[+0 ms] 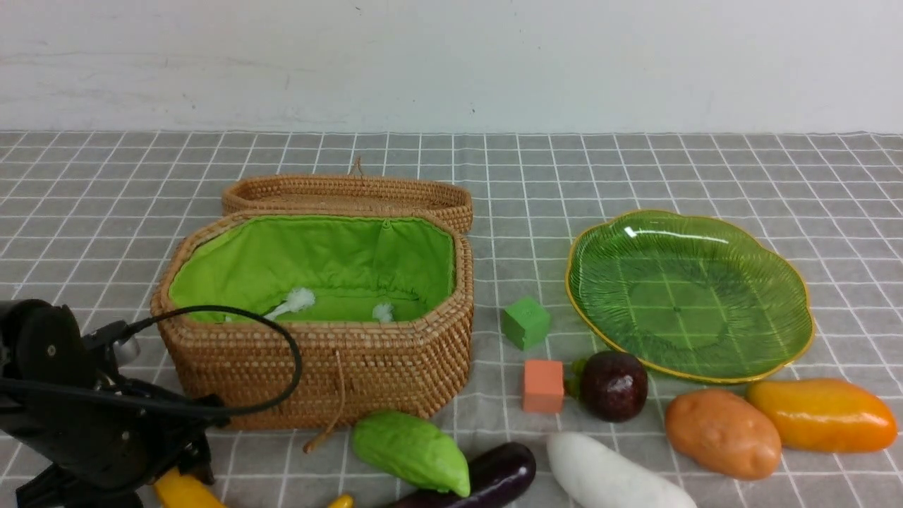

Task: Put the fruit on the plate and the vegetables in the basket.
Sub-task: Use the left arm to grab a banana and put it into the right plate, then take a chayote with your left arm and place it on the basket on the left, then use the left arm to grab an eggplant and put it into the left basket

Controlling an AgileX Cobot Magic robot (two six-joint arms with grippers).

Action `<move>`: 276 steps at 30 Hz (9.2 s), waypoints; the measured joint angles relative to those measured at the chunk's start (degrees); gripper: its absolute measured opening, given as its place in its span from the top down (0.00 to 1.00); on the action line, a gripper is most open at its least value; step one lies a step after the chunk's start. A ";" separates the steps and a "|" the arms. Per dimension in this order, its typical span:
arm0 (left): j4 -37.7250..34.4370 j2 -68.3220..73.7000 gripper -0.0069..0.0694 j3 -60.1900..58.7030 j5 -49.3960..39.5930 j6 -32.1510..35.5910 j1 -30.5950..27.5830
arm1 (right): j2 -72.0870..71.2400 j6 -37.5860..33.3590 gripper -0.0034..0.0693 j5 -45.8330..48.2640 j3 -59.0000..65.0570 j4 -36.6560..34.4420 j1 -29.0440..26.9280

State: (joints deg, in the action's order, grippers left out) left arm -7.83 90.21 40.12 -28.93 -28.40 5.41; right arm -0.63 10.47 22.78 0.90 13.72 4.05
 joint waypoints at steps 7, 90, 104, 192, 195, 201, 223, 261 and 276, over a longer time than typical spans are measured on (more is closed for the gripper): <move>-0.26 -3.09 0.52 -0.18 -4.21 2.85 0.00 | 0.00 0.00 0.62 0.00 0.00 0.00 0.00; 6.22 23.03 0.26 92.23 -36.54 20.10 29.99 | 0.00 0.00 0.62 0.02 0.00 0.07 0.00; 10.99 -18.22 0.30 40.98 -41.73 16.66 24.11 | 0.00 0.00 0.62 0.02 0.00 0.07 0.00; 49.18 2.91 0.39 27.75 -0.11 22.65 23.64 | 0.00 0.00 0.62 0.08 0.00 0.13 0.00; 48.67 4.19 0.39 27.75 0.40 20.81 23.64 | 0.00 0.00 0.62 0.08 0.00 0.13 0.00; 48.40 4.25 0.39 27.75 0.62 16.78 23.64 | 0.00 0.00 0.62 0.08 0.00 0.13 0.00; 45.18 -3.03 0.18 27.75 -4.31 15.53 23.80 | 0.00 0.00 0.62 0.08 0.00 0.13 0.00; -16.91 -9.17 0.20 27.82 -29.89 31.87 24.24 | 0.00 0.00 0.62 0.08 0.00 0.23 0.00; -0.50 -3.62 0.20 28.05 -29.98 21.21 40.19 | 0.00 0.00 0.62 0.08 0.00 0.23 0.00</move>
State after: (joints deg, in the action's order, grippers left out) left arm -8.33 86.58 68.16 -58.91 -7.18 45.60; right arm -0.63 10.47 22.86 0.90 13.95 4.05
